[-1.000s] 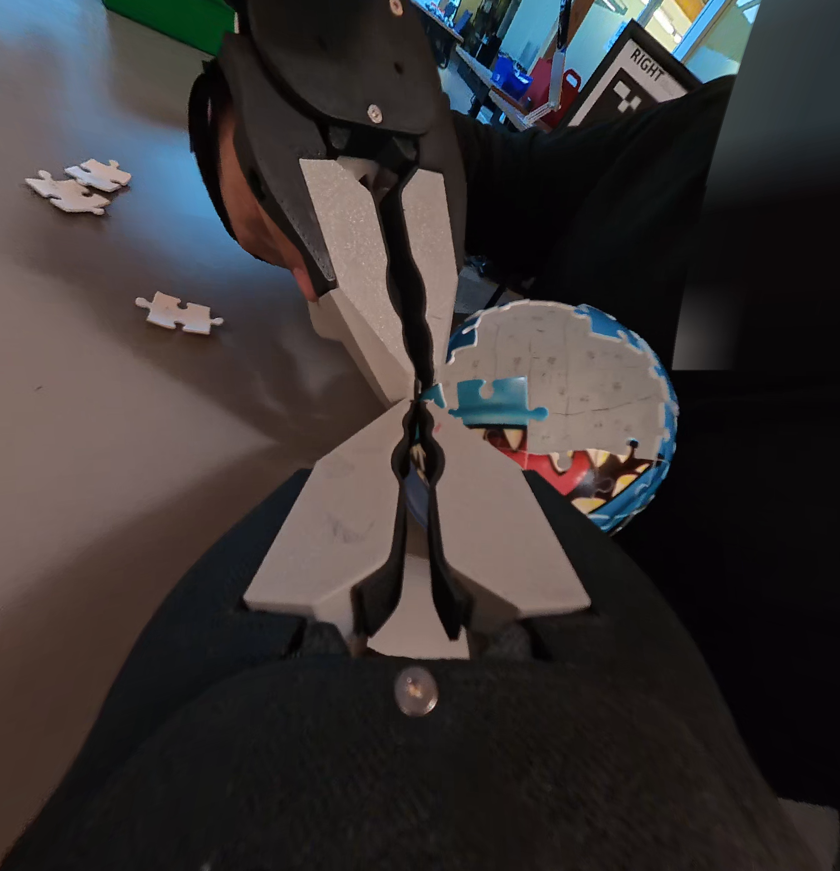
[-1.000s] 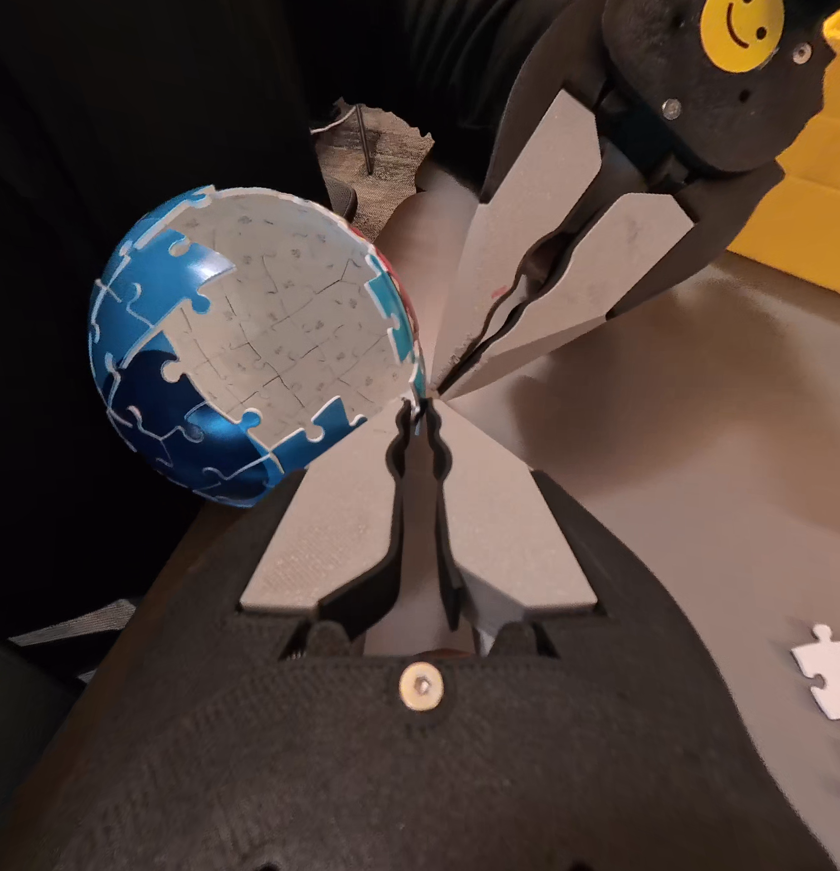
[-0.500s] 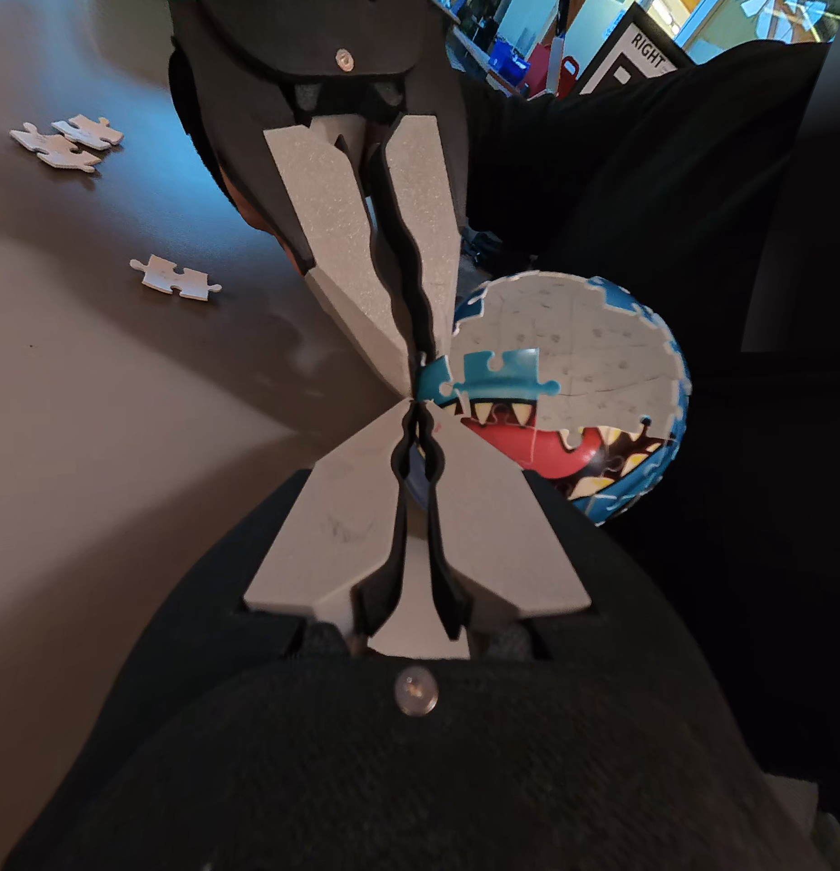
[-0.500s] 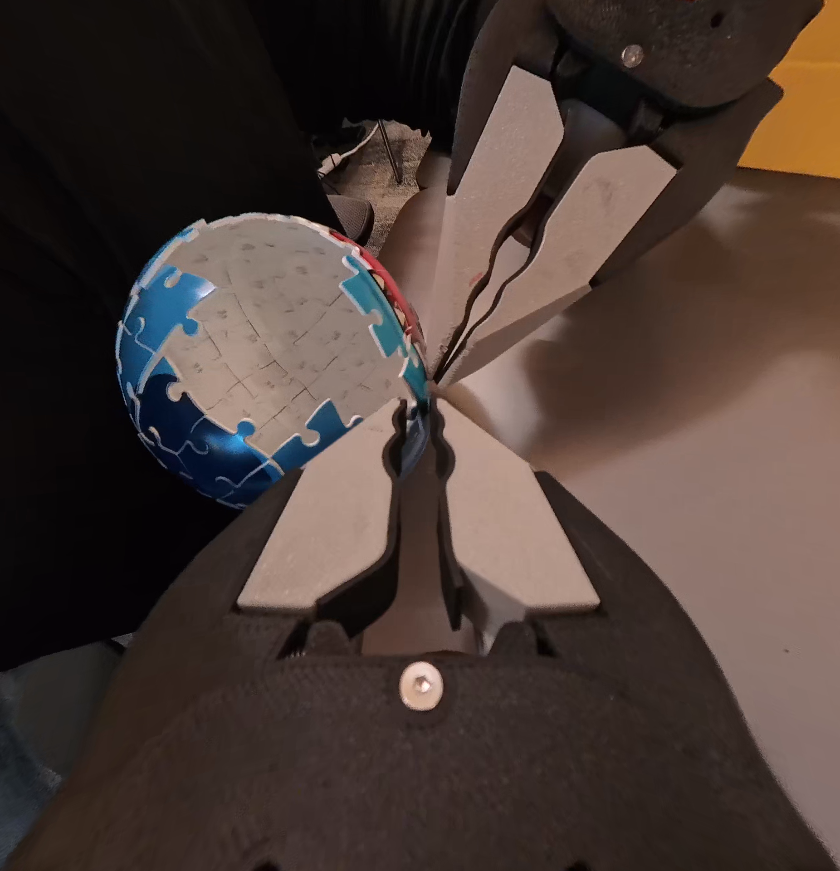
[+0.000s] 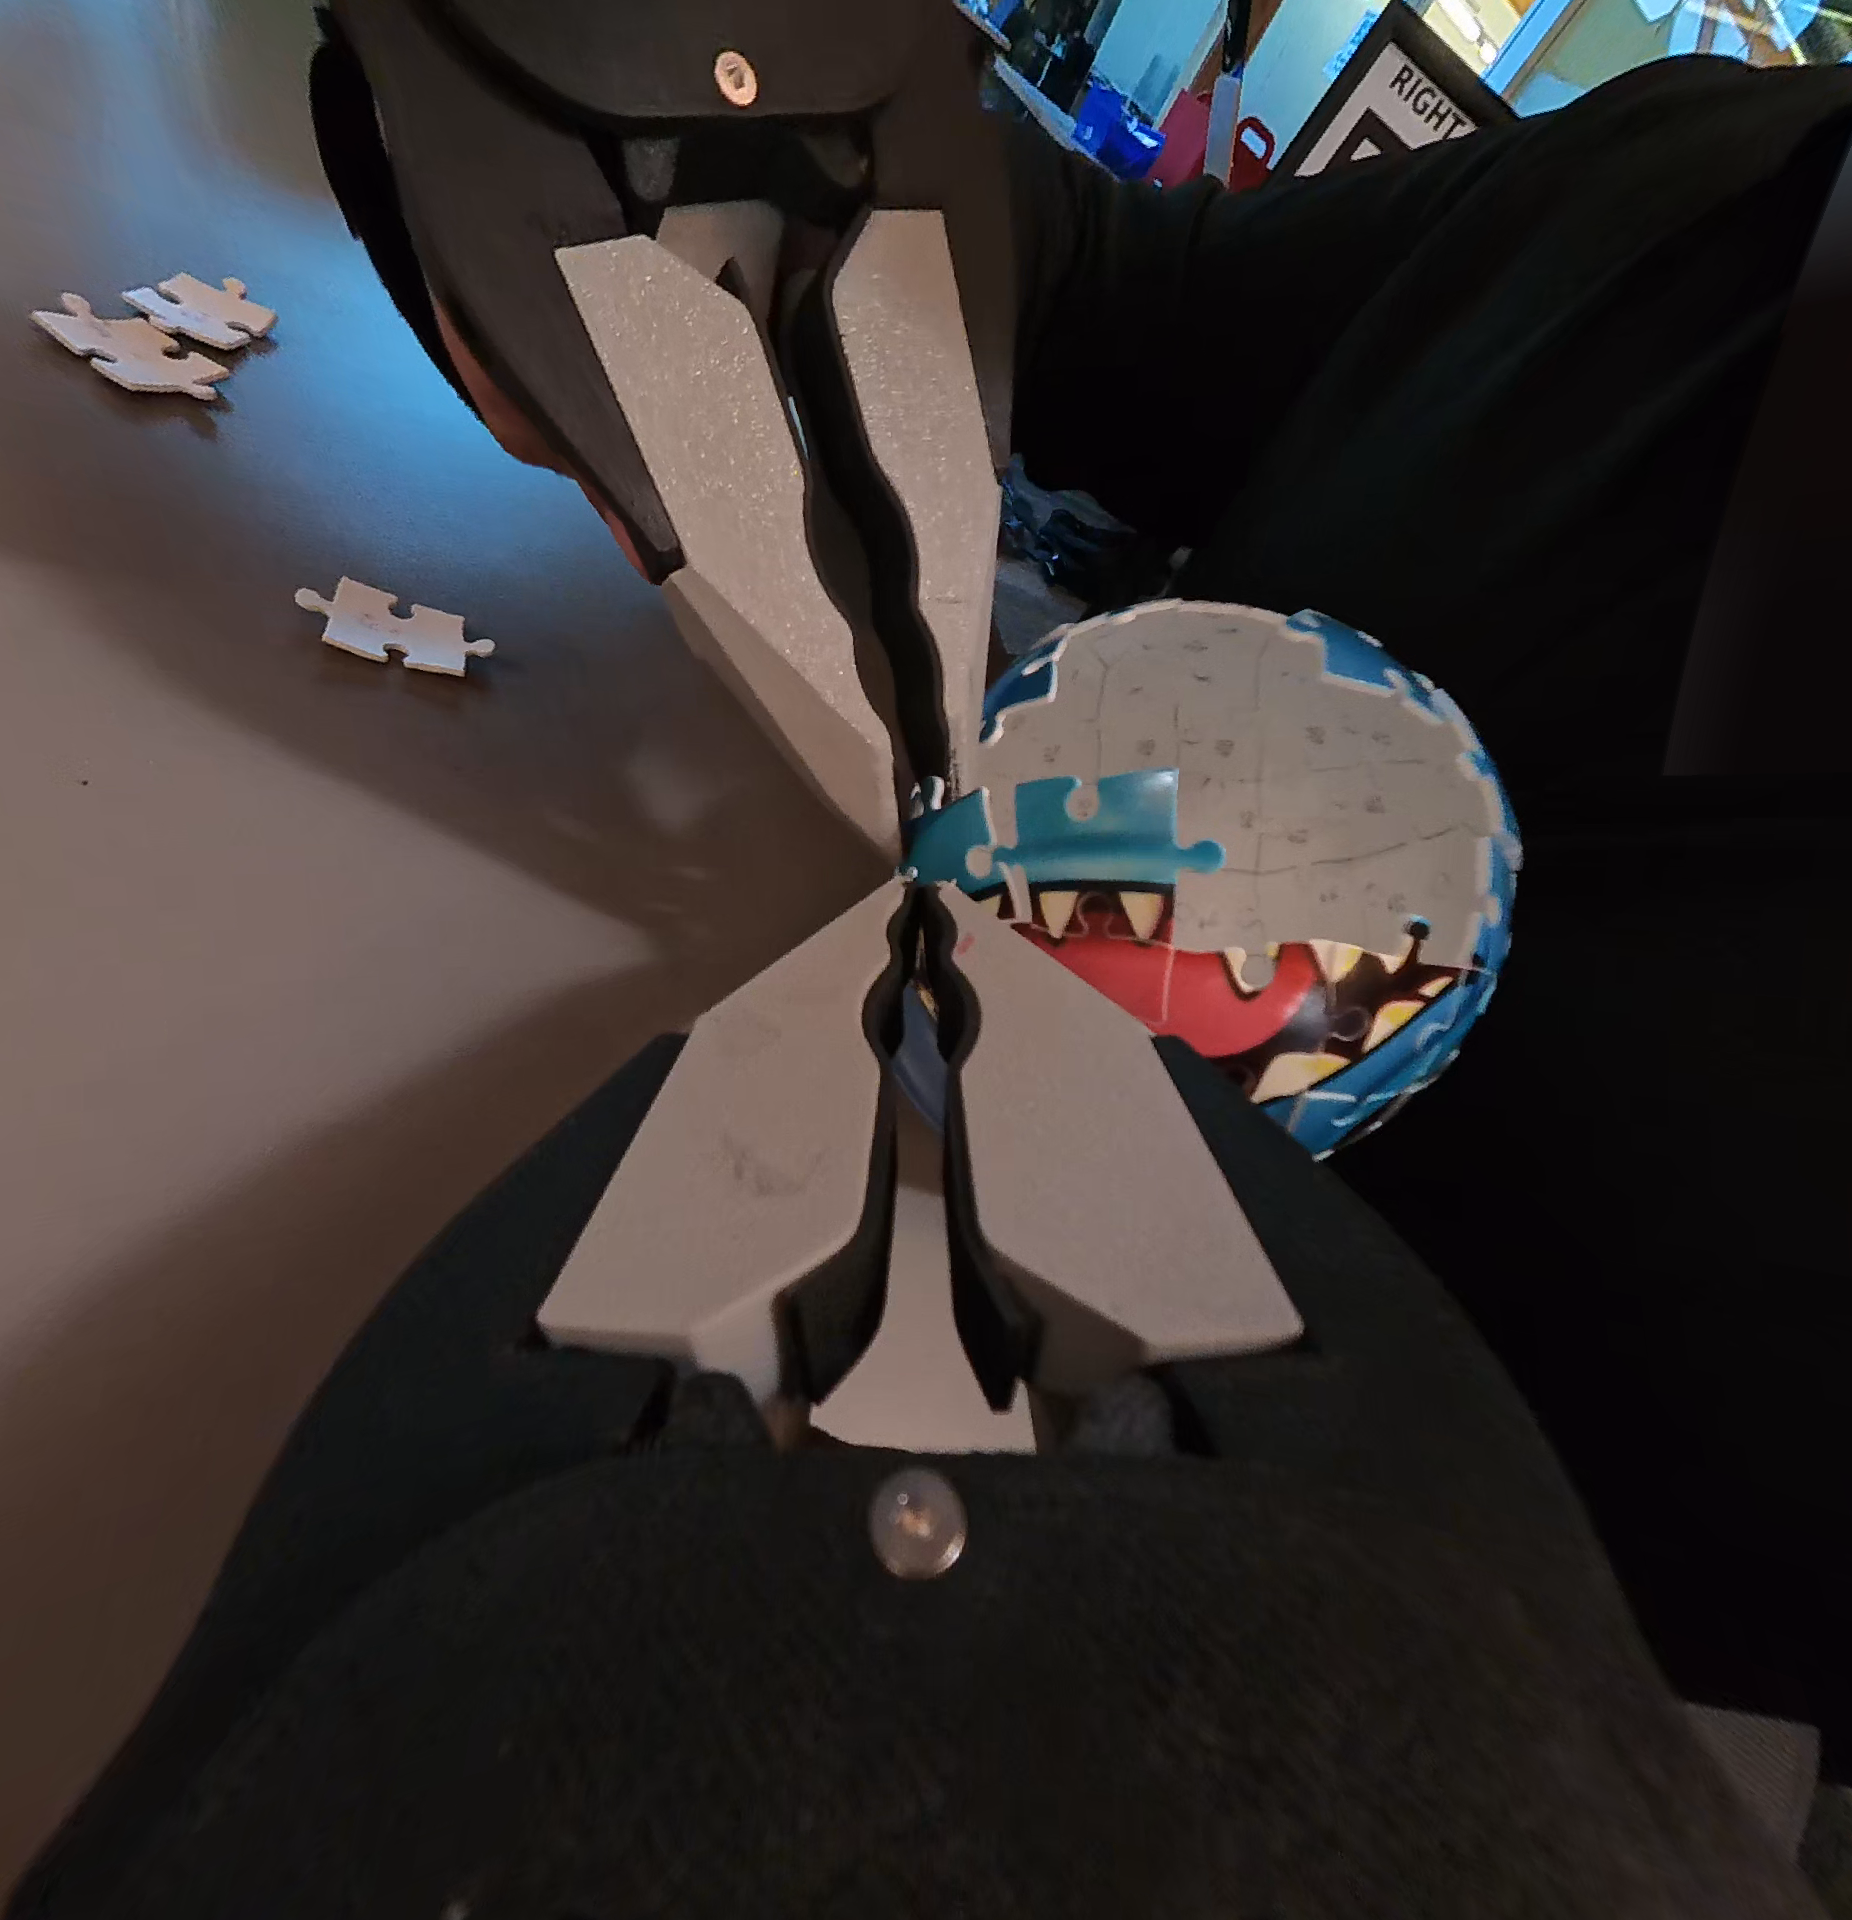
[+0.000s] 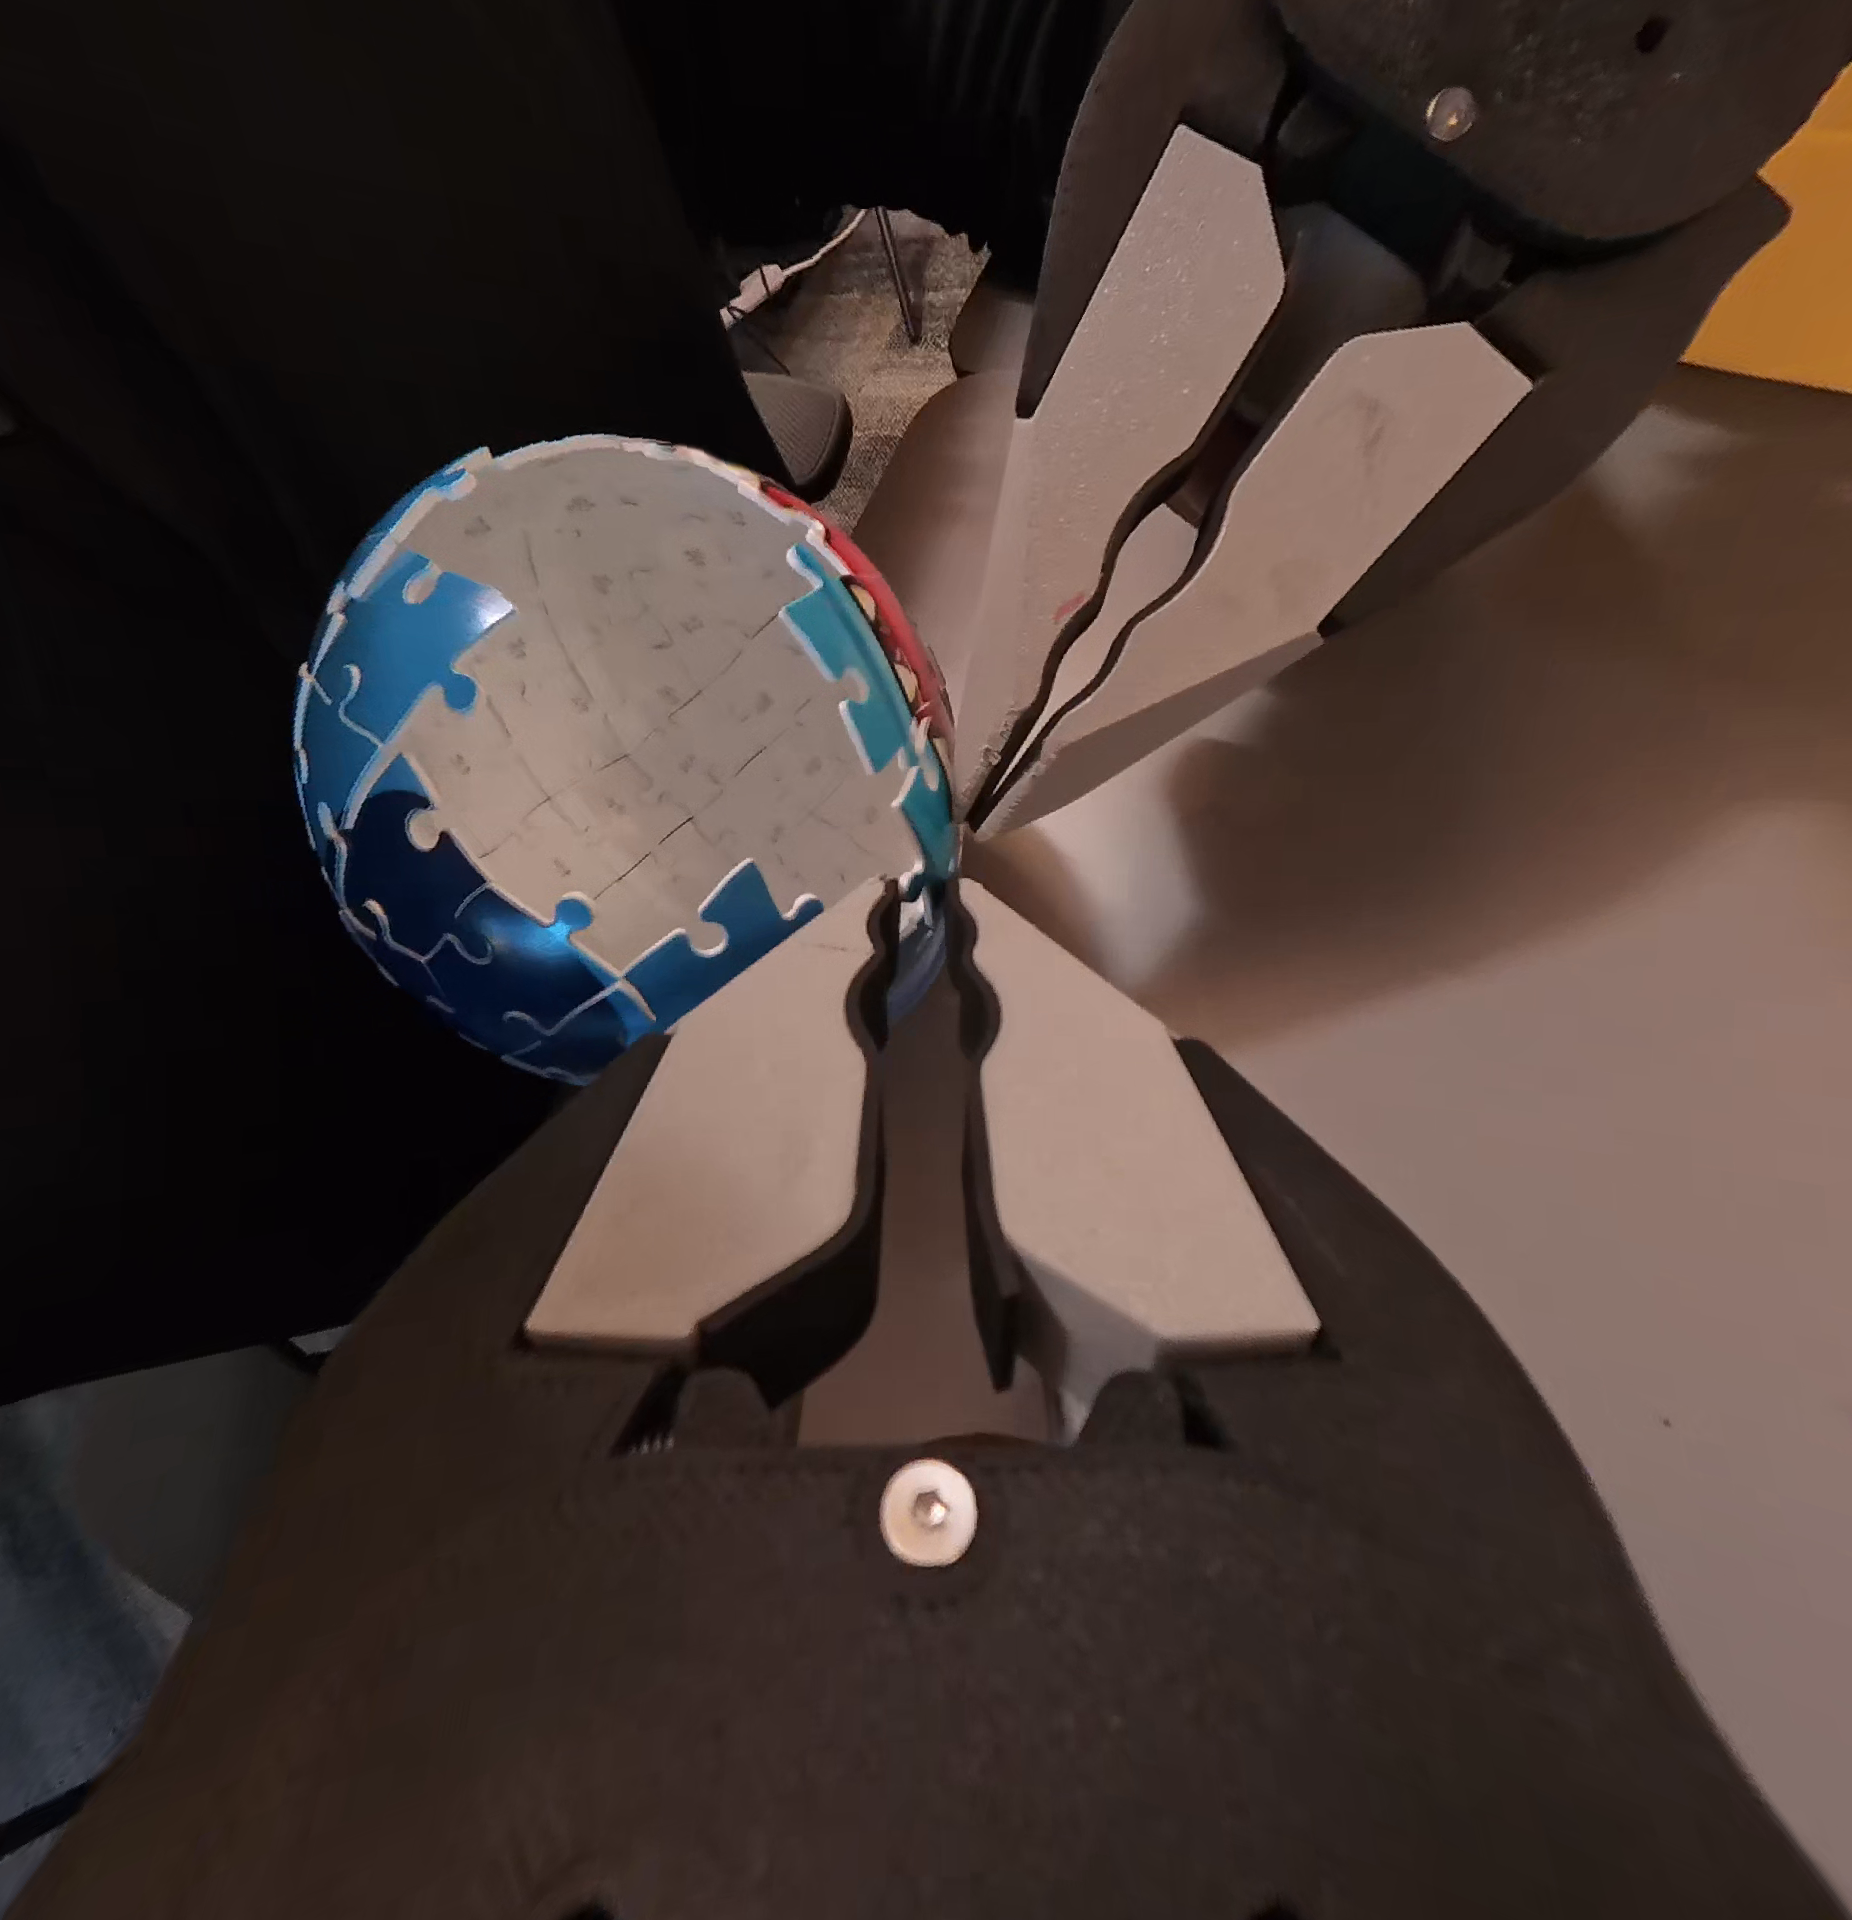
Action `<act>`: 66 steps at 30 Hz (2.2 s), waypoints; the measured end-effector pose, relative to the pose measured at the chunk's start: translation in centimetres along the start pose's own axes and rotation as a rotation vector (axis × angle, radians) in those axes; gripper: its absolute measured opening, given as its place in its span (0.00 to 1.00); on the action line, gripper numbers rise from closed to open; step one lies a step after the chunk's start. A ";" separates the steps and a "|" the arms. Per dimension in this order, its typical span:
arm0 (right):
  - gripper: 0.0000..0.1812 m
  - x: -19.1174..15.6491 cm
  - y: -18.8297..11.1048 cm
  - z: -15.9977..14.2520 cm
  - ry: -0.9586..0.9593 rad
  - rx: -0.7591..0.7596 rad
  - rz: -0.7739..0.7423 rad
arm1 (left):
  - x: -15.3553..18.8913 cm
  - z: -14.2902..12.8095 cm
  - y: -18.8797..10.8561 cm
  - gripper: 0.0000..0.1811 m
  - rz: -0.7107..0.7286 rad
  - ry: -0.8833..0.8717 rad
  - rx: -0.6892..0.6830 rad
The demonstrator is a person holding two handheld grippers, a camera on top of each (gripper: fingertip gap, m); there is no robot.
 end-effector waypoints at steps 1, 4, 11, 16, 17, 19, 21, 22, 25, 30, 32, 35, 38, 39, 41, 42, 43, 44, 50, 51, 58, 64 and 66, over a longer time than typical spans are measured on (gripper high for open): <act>0.02 0.1 0.1 0.0 0.006 -0.001 -0.008 | 0.0 0.0 0.0 0.00 0.001 0.000 -0.001; 0.02 0.1 0.3 0.3 0.013 -0.018 -0.037 | -0.1 -0.1 -0.1 0.00 0.003 -0.003 -0.005; 0.00 0.0 0.9 0.8 -0.086 -0.120 -0.114 | -0.3 -0.3 -0.2 0.00 0.015 -0.002 -0.024; 0.00 -0.1 0.9 0.8 -0.156 -0.141 -0.077 | -0.2 -0.4 -0.3 0.00 0.015 0.007 -0.034; 0.00 -0.1 0.9 0.8 -0.162 -0.142 -0.067 | -0.2 -0.4 -0.3 0.00 0.014 0.008 -0.034; 0.00 0.1 1.2 1.0 -0.144 -0.147 -0.055 | -0.1 -0.4 -0.4 0.00 0.014 0.014 -0.035; 0.01 0.3 1.5 1.2 -0.110 -0.163 -0.052 | -0.2 -0.5 -0.4 0.00 0.019 0.015 -0.041; 0.01 0.3 1.6 1.3 -0.109 -0.176 -0.051 | -0.2 -0.5 -0.4 0.00 0.021 0.016 -0.043; 0.00 0.2 1.6 1.6 -0.155 -0.228 -0.067 | -0.2 -0.5 -0.5 0.00 0.026 0.023 -0.046; 0.05 0.2 0.9 2.2 -0.153 -0.280 -0.038 | -0.1 -0.5 -0.5 0.00 0.023 0.030 -0.037; 0.03 0.2 1.0 2.3 -0.093 -0.237 0.005 | 0.0 -0.5 -0.5 0.00 0.019 0.031 -0.034; 0.03 0.4 1.2 2.2 -0.062 -0.201 0.013 | 0.0 -0.5 -0.6 0.00 0.023 0.044 -0.035; 0.02 0.4 1.6 2.3 -0.077 -0.184 -0.019 | 0.0 -0.5 -0.7 0.00 0.027 0.058 -0.037; 0.02 0.4 1.7 2.3 -0.093 -0.188 -0.034 | 0.0 -0.5 -0.7 0.00 0.027 0.056 -0.033; 0.01 0.3 1.8 2.3 -0.134 -0.203 -0.068 | -0.1 -0.4 -0.8 0.00 0.029 0.053 -0.031; 0.01 0.3 1.9 2.3 -0.156 -0.211 -0.083 | -0.1 -0.5 -0.8 0.00 0.031 0.052 -0.034; 0.00 0.2 1.9 2.3 -0.180 -0.217 -0.097 | -0.1 -0.5 -0.8 0.00 0.033 0.051 -0.037; 0.00 0.2 2.0 2.3 -0.203 -0.222 -0.109 | -0.1 -0.5 -0.8 0.00 0.035 0.052 -0.038; 0.00 0.0 2.0 2.4 -0.299 -0.267 -0.095 | 0.0 -0.6 -0.9 0.00 0.036 0.051 -0.036; 0.01 -0.1 1.9 2.4 -0.314 -0.294 -0.081 | 0.0 -0.6 -0.9 0.00 0.037 0.054 -0.037; 0.03 0.3 1.4 2.7 -0.179 -0.302 0.087 | 0.2 -0.3 -0.7 0.00 0.030 0.066 -0.028; 0.05 1.0 1.6 2.5 -0.054 -0.222 0.158 | 0.1 -0.4 -0.7 0.00 0.030 0.064 -0.028; 0.04 0.9 1.7 2.5 -0.068 -0.215 0.143 | 0.1 -0.3 -0.8 0.00 0.030 0.067 -0.026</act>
Point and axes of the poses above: each gripper's, where its closed fingertips meet, y out along the fingers, z out of its top, x = y × z across the jaws, the point moved 6 cm from there along -y, back along the fingers, and after that the axes turned 15 degrees about x, right-handed, at the moved point
